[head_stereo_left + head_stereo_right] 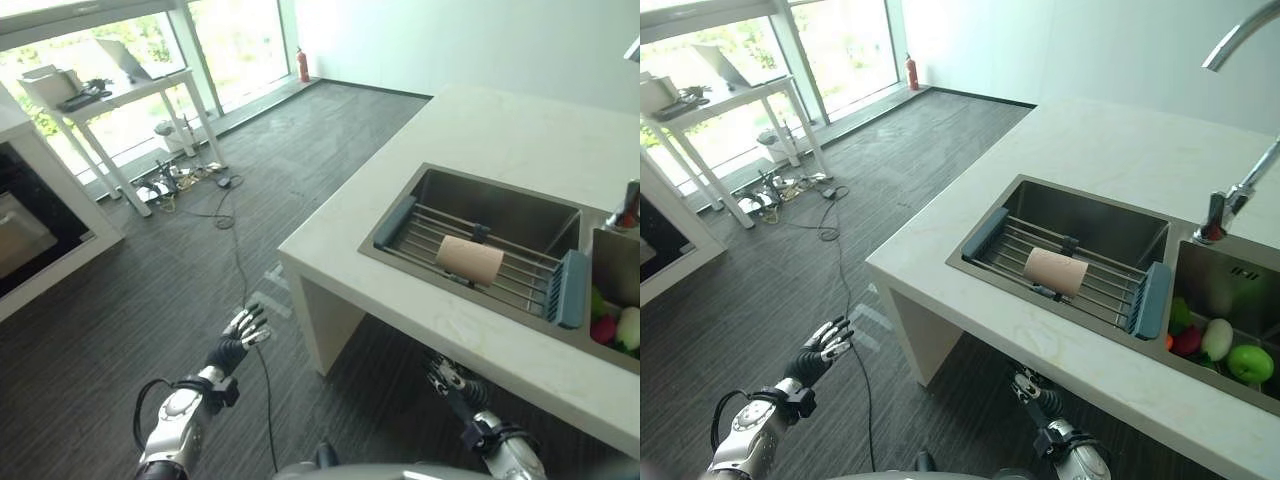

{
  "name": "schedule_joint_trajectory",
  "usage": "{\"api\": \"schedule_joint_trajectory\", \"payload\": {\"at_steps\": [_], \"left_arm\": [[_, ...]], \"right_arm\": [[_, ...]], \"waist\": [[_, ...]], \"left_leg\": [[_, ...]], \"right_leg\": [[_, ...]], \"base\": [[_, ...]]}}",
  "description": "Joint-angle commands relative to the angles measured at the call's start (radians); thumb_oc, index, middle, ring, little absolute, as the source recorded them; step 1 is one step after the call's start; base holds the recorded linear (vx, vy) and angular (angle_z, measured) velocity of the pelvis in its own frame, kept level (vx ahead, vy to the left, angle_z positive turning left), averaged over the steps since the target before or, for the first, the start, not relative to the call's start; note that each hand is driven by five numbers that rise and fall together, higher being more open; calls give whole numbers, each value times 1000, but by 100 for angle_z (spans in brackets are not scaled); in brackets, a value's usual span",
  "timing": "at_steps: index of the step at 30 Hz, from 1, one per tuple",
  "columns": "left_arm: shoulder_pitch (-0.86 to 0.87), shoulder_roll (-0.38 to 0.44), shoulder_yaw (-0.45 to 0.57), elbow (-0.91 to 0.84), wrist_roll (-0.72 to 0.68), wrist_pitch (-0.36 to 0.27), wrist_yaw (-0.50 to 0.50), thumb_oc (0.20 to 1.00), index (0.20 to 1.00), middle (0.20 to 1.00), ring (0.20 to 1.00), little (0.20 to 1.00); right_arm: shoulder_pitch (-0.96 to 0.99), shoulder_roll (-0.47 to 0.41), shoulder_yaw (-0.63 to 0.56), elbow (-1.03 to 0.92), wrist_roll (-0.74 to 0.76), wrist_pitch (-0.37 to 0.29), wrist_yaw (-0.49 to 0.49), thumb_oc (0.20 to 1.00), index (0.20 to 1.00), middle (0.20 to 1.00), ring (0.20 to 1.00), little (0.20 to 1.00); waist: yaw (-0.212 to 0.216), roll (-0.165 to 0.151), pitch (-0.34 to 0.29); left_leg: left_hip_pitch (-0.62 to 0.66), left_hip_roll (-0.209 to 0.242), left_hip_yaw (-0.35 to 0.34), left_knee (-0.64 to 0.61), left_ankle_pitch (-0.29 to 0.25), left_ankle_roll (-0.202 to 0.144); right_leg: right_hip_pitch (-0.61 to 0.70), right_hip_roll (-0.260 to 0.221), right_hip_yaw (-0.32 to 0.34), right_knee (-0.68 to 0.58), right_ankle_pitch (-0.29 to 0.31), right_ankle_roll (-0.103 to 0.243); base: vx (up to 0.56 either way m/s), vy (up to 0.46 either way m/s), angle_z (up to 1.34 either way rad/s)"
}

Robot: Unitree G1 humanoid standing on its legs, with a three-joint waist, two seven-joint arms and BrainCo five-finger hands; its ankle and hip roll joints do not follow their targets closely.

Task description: Place the dishes in the dishwasher.

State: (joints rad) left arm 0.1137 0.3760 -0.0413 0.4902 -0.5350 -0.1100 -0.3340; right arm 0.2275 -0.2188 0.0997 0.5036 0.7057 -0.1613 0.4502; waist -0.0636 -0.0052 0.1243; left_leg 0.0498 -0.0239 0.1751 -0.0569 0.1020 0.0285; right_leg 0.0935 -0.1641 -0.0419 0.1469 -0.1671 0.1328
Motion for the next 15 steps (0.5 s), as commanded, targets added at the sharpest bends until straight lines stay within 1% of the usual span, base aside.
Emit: {"api": "schedule_joint_trajectory", "payload": {"at_steps": [1,3,5,6,7,8,9,10,11,12,13,15], "left_arm": [[-1,5,36,-26,25,-49,56,1000,1000,1000,1000,1000],[0,4,47,-6,27,-64,104,1000,1000,1000,1000,1000],[-5,-9,73,42,2,-113,176,1000,1000,1000,1000,1000],[1,-15,106,70,-46,-165,218,1000,1000,1000,1000,1000],[5,-19,121,69,-55,-182,242,1000,1000,1000,1000,1000],[12,-22,145,68,-72,-210,277,1000,1000,1000,1000,1000],[13,-20,159,63,-80,-216,293,1000,1000,1000,1000,1000],[18,-13,199,56,-98,-249,353,1000,1000,1000,1000,1000],[20,-5,238,43,-153,-272,407,1000,1000,1000,1000,1000],[16,-4,258,38,-170,-261,415,1000,1000,1000,1000,1000],[5,4,308,31,-232,-275,450,1000,1000,1000,1000,1000],[-19,22,389,-3,-313,-269,477,1000,1000,1000,1000,1000]], "right_arm": [[-61,-32,-20,-22,9,-38,3,1000,1000,1000,1000,1000],[-64,-27,-27,5,5,-45,-18,1000,1000,1000,1000,1000],[-81,-25,-48,131,-8,-34,-61,1000,1000,1000,1000,1000],[-97,-24,-78,280,5,-21,-54,1000,1000,1000,1000,1000],[-106,-24,-87,331,4,-21,-45,1000,1000,1000,1000,1000],[-119,-19,-104,398,-3,-13,-50,1000,1000,1000,1000,1000],[-126,-16,-116,434,-11,-21,-43,1000,1000,1000,1000,1000],[-138,-14,-139,499,-36,-32,-52,1000,1000,1000,1000,1000],[-140,-7,-160,546,-44,-26,-72,1000,1000,1000,1000,1000],[-138,-3,-172,565,-34,-29,-80,1000,1000,1000,1000,1000],[-130,-3,-200,605,-2,-29,-94,1000,1000,1000,1000,1000],[-116,-15,-243,662,58,-16,-89,1000,1000,1000,1000,1000]], "waist": [[26,23,10],[27,18,6],[29,17,1],[51,19,4],[64,21,1],[86,24,4],[97,26,5],[125,27,2],[138,28,-5],[136,27,-7],[129,25,-9],[114,19,-16]], "left_leg": [[-8,61,-69,162,-185,-57],[-5,63,-43,168,-196,-56],[13,73,-4,150,-199,-59],[35,79,43,128,-202,-64],[37,84,65,118,-199,-68],[52,90,96,102,-202,-73],[56,92,107,94,-201,-75],[58,94,122,86,-206,-79],[59,95,124,77,-209,-79],[59,99,124,76,-208,-80],[57,108,124,79,-206,-81],[56,135,138,82,-198,-91]], "right_leg": [[10,-14,-57,-18,62,30],[1,-34,-73,-23,76,41],[-14,-54,-107,-27,92,52],[-24,-94,-197,-27,116,63],[-35,-118,-236,-29,143,65],[-38,-162,-297,-27,171,75],[-38,-179,-323,-33,183,80],[-36,-217,-389,-58,220,89],[-43,-226,-400,-70,234,94],[-48,-221,-387,-72,233,94],[-50,-204,-368,-76,222,94],[-38,-171,-357,-83,190,88]], "base": [[15,85,-69],[10,91,-89],[-1,98,-86],[-41,42,-103],[-58,-12,-129],[-55,-48,-141],[-66,-103,-141],[-37,-168,-115],[-7,-201,-121],[61,-250,-122],[80,-250,-122],[79,-258,-48]]}}
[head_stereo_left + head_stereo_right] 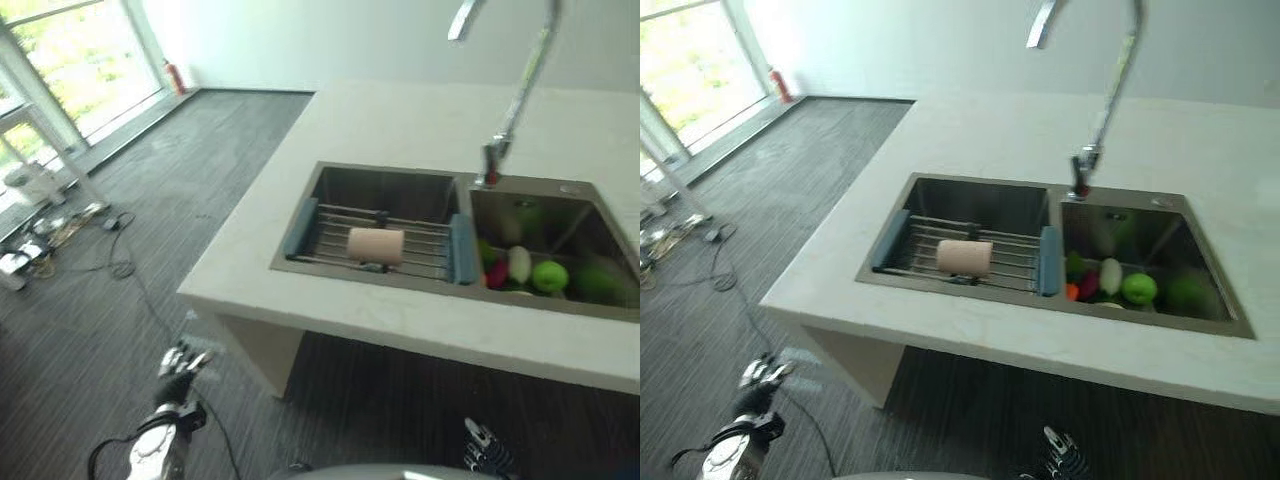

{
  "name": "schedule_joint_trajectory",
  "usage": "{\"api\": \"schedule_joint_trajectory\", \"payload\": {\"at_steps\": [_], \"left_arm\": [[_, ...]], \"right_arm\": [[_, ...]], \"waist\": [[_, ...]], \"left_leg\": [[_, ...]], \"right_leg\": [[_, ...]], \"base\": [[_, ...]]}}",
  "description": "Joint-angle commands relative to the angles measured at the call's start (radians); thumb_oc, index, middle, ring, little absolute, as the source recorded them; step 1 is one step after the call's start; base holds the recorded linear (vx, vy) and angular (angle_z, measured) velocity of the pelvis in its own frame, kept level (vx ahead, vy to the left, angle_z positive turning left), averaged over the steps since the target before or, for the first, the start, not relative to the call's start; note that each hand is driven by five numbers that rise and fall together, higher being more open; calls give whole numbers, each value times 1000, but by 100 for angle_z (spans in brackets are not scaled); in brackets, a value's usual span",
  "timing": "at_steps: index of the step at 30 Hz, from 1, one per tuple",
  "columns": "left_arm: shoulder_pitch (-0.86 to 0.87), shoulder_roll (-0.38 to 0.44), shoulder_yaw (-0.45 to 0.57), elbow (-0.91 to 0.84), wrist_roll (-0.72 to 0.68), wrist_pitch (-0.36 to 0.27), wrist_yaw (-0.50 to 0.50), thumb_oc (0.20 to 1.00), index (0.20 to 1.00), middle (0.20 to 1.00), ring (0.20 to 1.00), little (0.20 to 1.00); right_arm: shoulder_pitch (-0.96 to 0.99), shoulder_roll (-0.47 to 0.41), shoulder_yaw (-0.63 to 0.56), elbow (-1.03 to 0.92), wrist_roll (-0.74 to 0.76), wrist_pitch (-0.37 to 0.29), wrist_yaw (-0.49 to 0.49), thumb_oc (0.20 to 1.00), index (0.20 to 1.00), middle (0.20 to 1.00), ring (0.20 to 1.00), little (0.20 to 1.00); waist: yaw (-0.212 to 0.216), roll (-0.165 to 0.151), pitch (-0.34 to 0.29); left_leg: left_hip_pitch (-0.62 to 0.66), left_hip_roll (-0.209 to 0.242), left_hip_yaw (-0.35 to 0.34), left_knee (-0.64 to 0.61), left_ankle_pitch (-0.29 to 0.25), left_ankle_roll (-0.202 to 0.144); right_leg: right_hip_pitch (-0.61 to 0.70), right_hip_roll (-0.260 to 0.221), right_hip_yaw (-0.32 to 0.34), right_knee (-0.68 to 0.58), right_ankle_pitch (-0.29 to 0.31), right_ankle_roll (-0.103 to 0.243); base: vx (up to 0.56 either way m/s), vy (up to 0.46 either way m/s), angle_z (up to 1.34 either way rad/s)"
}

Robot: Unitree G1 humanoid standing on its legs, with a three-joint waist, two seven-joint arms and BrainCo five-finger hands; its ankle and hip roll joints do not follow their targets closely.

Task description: Place the dishes in the dishwasher.

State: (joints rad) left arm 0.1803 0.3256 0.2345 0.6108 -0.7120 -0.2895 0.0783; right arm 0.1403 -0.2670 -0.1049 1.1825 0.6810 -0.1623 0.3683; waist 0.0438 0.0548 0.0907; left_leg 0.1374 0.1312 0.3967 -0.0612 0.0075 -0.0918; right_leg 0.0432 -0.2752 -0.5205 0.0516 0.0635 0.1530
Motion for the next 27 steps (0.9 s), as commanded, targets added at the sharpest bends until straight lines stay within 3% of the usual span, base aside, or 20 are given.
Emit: {"api": "schedule_joint_trajectory", "payload": {"at_steps": [1,5,8,10,11,13,15,17,18,21,26,27], "left_arm": [[-92,72,138,-150,-145,-97,85,1000,1000,1000,1000,1000],[-102,60,171,-261,-107,-127,194,1000,1000,1000,1000,1000],[-137,34,189,-365,-44,-167,341,1000,1000,1000,1000,1000],[-147,8,197,-390,-29,-214,426,1000,1000,1000,1000,1000],[-145,-12,216,-397,12,-268,504,1000,1000,1000,1000,1000],[-148,-16,234,-399,49,-290,551,1000,1000,1000,1000,1000],[-157,-3,259,-384,100,-318,590,1000,1000,1000,1000,1000],[-160,6,266,-366,178,-326,586,1000,1000,1000,1000,1000],[-152,35,264,-379,225,-299,516,1000,1000,1000,1000,1000],[-142,152,240,-430,350,-216,436,1000,1000,1000,1000,1000],[-144,223,220,-471,460,-160,395,1000,1000,1000,1000,1000],[-151,264,199,-501,523,-144,385,1000,1000,1000,1000,1000]], "right_arm": [[-19,30,-62,7,94,-12,-10,1000,1000,1000,1000,1000],[5,21,-102,53,104,-2,2,1000,1000,1000,1000,1000],[8,27,-95,72,141,2,4,1000,1000,1000,1000,1000],[-2,22,-89,78,120,11,13,1000,1000,1000,1000,1000],[-16,12,-70,70,103,8,14,1000,1000,1000,1000,1000],[-22,9,-65,62,115,2,10,1000,1000,1000,1000,1000],[-37,-4,-66,60,150,-6,9,1000,1000,1000,1000,1000],[-52,-5,-77,60,144,-3,-14,1000,1000,1000,1000,1000],[-41,3,-87,57,156,-4,-15,1000,1000,1000,1000,1000],[-10,25,-94,67,109,-29,6,1000,1000,1000,1000,1000],[8,43,-67,47,87,-29,-1,1000,1000,1000,1000,1000],[10,39,-61,57,66,-27,5,1000,1000,1000,1000,1000]], "waist": [[1,-41,13],[-6,-40,-1],[-16,-44,-13],[-22,-66,-7],[-5,-78,14],[6,-73,25],[41,-51,36],[33,-34,27],[31,-22,22],[35,-2,-1],[27,6,-16],[26,7,-19]], "left_leg": [[-31,-8,-80,85,-97,22],[-24,22,-84,69,-74,-3],[-33,50,-107,74,-55,-33],[-82,64,-140,203,-80,-42],[-163,33,-241,353,-82,-41],[-189,10,-269,322,-78,-36],[-243,7,-294,199,-8,-55],[-190,12,-283,110,10,-54],[-161,0,-291,67,16,-49],[-111,3,-264,-8,28,-54],[-84,-3,-262,-13,9,-41],[-73,8,-234,-14,4,-41]], "right_leg": [[19,-44,125,6,-55,66],[47,-1,116,-25,-79,51],[69,54,138,-60,-101,16],[60,68,177,-55,-106,-16],[50,85,216,-42,-110,-40],[48,96,226,-33,-117,-42],[74,106,229,-39,-145,-32],[70,98,216,-38,-150,-27],[71,95,216,-37,-154,-24],[95,76,169,-60,-142,-1],[99,68,163,-71,-131,11],[101,55,147,-78,-118,23]], "base": [[62,-207,-3],[46,-194,-3],[19,-226,1],[-15,-225,35],[-16,-140,42],[1,42,-19],[45,169,-12],[91,201,-3],[100,149,-33],[135,111,-5],[65,43,7],[19,13,-9]]}}
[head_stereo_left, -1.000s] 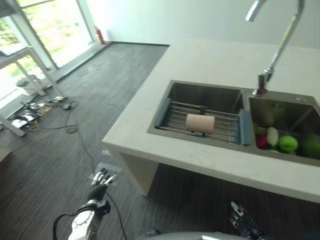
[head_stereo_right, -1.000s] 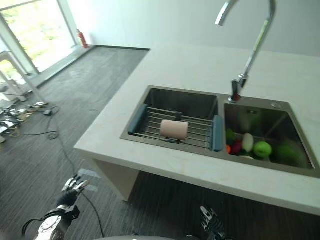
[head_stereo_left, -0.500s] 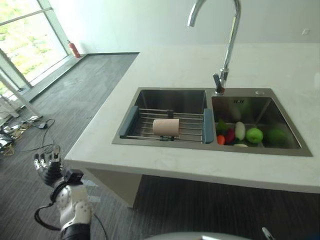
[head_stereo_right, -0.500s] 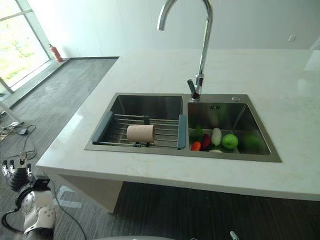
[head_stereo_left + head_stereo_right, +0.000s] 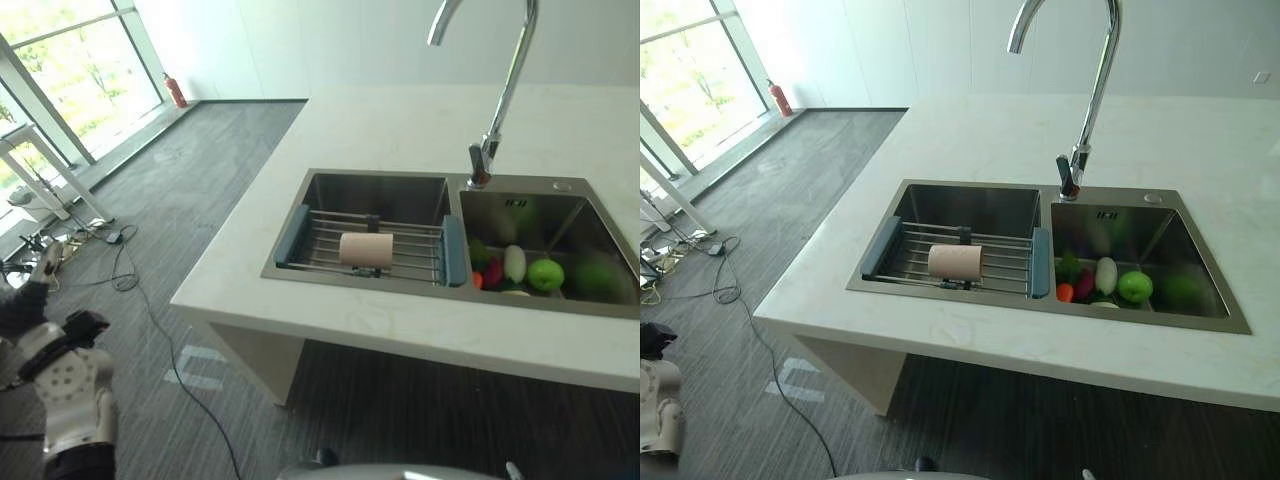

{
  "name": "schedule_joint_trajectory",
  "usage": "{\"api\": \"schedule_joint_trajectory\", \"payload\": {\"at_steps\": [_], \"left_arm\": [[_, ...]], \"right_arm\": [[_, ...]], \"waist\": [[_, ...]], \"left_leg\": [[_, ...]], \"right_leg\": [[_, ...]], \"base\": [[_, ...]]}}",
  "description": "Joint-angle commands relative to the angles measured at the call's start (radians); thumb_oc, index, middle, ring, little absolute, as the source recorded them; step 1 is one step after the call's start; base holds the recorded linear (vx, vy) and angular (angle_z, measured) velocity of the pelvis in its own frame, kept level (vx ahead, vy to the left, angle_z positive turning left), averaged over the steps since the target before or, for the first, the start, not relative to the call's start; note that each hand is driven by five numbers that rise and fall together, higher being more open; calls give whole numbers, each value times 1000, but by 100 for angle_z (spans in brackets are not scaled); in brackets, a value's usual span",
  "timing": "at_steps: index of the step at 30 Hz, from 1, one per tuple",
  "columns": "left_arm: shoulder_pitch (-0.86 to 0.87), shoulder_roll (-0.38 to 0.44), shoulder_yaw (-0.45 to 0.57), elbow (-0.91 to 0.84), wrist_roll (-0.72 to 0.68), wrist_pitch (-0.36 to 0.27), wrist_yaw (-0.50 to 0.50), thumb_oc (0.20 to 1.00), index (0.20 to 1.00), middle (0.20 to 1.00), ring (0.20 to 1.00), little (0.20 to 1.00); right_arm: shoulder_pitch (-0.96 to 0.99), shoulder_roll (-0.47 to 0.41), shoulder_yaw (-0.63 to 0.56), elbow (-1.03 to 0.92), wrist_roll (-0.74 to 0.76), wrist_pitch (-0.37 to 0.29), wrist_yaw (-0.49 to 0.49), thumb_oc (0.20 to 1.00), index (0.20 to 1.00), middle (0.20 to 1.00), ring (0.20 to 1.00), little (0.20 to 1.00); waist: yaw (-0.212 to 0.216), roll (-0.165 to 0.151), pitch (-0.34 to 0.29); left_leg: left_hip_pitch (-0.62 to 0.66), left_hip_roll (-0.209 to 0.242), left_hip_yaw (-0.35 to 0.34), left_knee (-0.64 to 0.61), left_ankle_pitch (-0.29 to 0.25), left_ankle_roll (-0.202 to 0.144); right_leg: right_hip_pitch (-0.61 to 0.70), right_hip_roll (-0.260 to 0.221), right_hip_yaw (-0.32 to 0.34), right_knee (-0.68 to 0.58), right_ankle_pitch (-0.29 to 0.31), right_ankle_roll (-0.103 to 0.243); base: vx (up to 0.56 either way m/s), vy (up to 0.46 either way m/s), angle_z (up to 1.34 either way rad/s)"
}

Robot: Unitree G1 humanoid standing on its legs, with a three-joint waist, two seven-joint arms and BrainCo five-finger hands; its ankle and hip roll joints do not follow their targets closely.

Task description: Place the dishes in the dishwasher.

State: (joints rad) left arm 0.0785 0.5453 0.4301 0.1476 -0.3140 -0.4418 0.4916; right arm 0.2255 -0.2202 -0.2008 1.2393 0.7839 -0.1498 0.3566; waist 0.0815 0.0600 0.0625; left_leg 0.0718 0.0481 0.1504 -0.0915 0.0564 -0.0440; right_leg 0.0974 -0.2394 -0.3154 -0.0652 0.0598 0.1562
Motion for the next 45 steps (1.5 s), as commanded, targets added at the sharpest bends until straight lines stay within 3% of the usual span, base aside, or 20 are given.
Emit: {"api": "schedule_joint_trajectory", "payload": {"at_steps": [1,6,7,12,17,18,22,33,45], "left_arm": [[-51,51,-2,-53,135,15,-47,1000,1000,1000,1000,1000],[-80,88,-55,-89,210,97,-179,1000,1000,1000,1000,1000],[-100,115,-82,-94,242,145,-246,1000,1000,1000,1000,1000],[-204,214,-218,-74,314,234,-437,1000,1000,1000,1000,1000],[-303,268,-327,-34,330,276,-514,1000,1000,1000,1000,1000],[-352,289,-380,-1,355,301,-567,1000,1000,1000,1000,1000],[-440,335,-475,56,391,318,-628,1000,1000,1000,1000,1000],[-622,394,-644,188,383,362,-687,1000,1000,1000,1000,1000],[-676,364,-727,229,422,365,-668,1000,1000,1000,1000,1000]], "right_arm": [[-76,-10,39,1,-37,-38,17,1000,1000,1000,1000,1000],[-78,-23,42,12,-61,-29,22,1000,1000,1000,1000,1000],[-77,-29,42,14,-56,-22,24,1000,1000,1000,1000,1000],[-76,-43,43,33,-56,7,31,1000,1000,1000,1000,1000],[-78,-46,63,39,-58,11,48,1000,1000,1000,1000,1000],[-75,-44,75,42,-38,5,53,1000,1000,1000,1000,1000],[-69,-49,80,36,-21,11,41,1000,1000,1000,1000,1000],[-77,-114,62,52,-49,21,42,1000,1000,1000,1000,1000],[-114,-149,85,14,-20,-7,81,1000,1000,1000,1000,1000]], "waist": [[-10,1,9],[-19,-3,3],[-27,-3,2],[-59,7,-2],[-82,14,-5],[-100,19,-6],[-133,32,-1],[-193,65,38],[-205,76,90]], "left_leg": [[-4,93,18,17,-47,-88],[12,97,37,15,-58,-82],[17,98,43,14,-62,-79],[34,97,69,11,-72,-69],[42,94,83,5,-78,-66],[44,90,87,4,-83,-63],[42,85,99,4,-86,-61],[39,68,123,4,-92,-56],[-16,63,105,20,-78,-57]], "right_leg": [[48,14,-65,33,-108,23],[44,5,-66,27,-93,37],[41,2,-63,31,-91,41],[32,1,-44,34,-82,55],[28,0,-34,23,-69,65],[23,5,-17,18,-64,67],[11,5,4,14,-57,72],[-36,-18,56,23,-36,93],[-91,-19,103,29,-28,89]], "base": [[21,9,-15],[22,-10,-14],[35,-23,-13],[39,-8,-8],[52,-33,-7],[86,-68,-11],[52,-20,-10],[45,30,-12],[13,35,-10]]}}
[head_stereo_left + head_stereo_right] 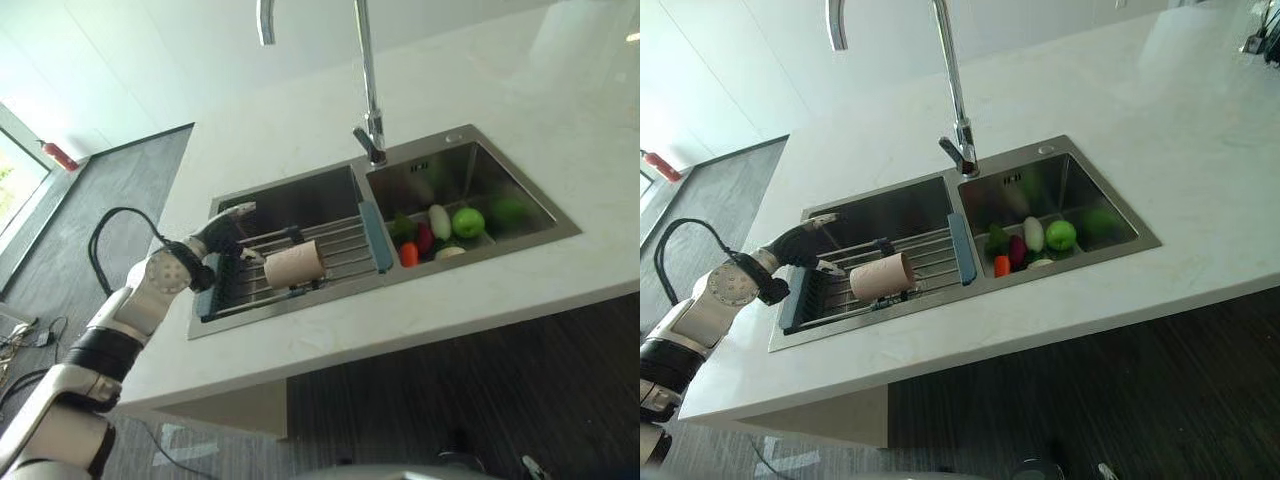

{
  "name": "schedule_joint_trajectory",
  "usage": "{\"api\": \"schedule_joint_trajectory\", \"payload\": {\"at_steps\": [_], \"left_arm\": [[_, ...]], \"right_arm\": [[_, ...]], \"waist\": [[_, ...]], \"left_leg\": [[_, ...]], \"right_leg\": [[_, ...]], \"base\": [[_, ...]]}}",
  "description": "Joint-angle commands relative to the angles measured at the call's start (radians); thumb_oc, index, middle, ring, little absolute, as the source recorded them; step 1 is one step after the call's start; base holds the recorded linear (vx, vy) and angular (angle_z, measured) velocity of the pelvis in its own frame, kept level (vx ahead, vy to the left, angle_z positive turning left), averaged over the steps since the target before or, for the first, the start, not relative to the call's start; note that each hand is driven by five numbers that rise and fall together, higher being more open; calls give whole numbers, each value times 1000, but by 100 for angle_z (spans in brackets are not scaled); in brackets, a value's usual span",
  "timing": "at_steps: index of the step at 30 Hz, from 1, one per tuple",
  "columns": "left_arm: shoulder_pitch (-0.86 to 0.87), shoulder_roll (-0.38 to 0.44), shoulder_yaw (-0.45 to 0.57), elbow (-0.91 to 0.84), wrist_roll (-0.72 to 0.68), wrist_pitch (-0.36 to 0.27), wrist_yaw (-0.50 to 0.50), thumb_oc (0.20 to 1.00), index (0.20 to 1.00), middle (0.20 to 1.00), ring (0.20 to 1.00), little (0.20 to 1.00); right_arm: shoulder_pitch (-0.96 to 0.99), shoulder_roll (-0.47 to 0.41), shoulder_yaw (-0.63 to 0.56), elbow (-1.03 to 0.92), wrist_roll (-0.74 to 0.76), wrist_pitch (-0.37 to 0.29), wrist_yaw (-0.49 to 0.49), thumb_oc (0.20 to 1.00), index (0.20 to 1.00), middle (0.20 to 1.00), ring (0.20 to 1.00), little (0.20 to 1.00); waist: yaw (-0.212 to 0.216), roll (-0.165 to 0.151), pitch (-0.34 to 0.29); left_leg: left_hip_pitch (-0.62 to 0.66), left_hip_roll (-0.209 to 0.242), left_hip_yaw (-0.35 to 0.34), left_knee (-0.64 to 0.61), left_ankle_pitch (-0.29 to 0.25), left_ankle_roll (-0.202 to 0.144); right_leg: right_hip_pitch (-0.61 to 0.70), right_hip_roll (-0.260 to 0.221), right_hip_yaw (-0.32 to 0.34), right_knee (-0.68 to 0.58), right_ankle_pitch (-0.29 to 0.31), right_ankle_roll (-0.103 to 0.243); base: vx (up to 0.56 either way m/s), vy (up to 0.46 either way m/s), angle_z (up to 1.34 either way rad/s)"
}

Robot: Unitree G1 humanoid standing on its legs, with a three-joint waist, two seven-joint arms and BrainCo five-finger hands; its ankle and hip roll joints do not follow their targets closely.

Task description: Place the dishes in the dishwasher.

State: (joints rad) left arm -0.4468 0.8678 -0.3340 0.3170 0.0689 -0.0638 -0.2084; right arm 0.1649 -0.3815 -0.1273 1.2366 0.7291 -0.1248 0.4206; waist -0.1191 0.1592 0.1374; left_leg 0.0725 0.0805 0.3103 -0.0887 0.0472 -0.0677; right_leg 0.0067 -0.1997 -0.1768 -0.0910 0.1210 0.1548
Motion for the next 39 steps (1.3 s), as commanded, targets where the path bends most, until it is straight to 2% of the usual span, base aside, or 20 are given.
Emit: {"api": "schedule_joint_trajectory", "payload": {"at_steps": [1,10,12,23,28,37,39], "left_arm": [[-153,41,29,70,46,-15,35,1000,1000,1000,1000,1000],[-214,27,-34,135,28,-13,62,1000,1000,1000,1000,1000],[-244,26,-54,153,70,-16,60,1000,1000,1000,1000,1000],[-311,48,-124,199,124,-11,59,1000,1000,1000,1000,1000],[-339,62,-165,210,152,-3,7,1000,1000,1000,1000,1000],[-322,43,-192,241,175,-12,-21,1000,1000,1000,1000,1000],[-317,40,-201,242,220,-12,-38,1000,1000,1000,1000,1000]], "right_arm": [[-59,10,14,12,35,-35,18,1000,1000,1000,1000,1000],[-102,-4,36,-6,51,-36,11,1000,1000,1000,1000,1000],[-114,3,51,-17,63,-42,9,1000,1000,1000,1000,1000],[-151,8,93,-47,92,-47,5,1000,1000,1000,1000,1000],[-168,6,105,-55,104,-45,-5,1000,1000,1000,1000,1000],[-166,6,100,-48,110,-46,-6,1000,1000,1000,1000,1000],[-165,6,99,-47,111,-49,-6,1000,1000,1000,1000,1000]], "waist": [[-6,-24,22],[-14,-40,82],[-15,-50,99],[-11,-67,124],[-8,-68,129],[-16,-64,119],[-20,-64,119]], "left_leg": [[-22,30,-55,18,-68,-32],[-77,31,-54,21,-51,-33],[-91,36,-51,19,-45,-34],[-124,40,-56,20,-32,-34],[-134,39,-60,17,-31,-34],[-123,40,-50,11,-34,-34],[-121,40,-49,11,-34,-34]], "right_leg": [[-6,-59,-33,55,-88,90],[-62,-63,-24,54,-67,91],[-78,-62,-26,55,-58,90],[-108,-55,-26,54,-44,86],[-118,-55,-28,50,-37,88],[-116,-55,-30,48,-36,90],[-116,-54,-28,50,-36,90]], "base": [[-31,34,-10],[-112,19,-2],[-152,-31,-1],[-64,-13,1],[-62,-10,3],[-9,-1,0],[0,0,0]]}}
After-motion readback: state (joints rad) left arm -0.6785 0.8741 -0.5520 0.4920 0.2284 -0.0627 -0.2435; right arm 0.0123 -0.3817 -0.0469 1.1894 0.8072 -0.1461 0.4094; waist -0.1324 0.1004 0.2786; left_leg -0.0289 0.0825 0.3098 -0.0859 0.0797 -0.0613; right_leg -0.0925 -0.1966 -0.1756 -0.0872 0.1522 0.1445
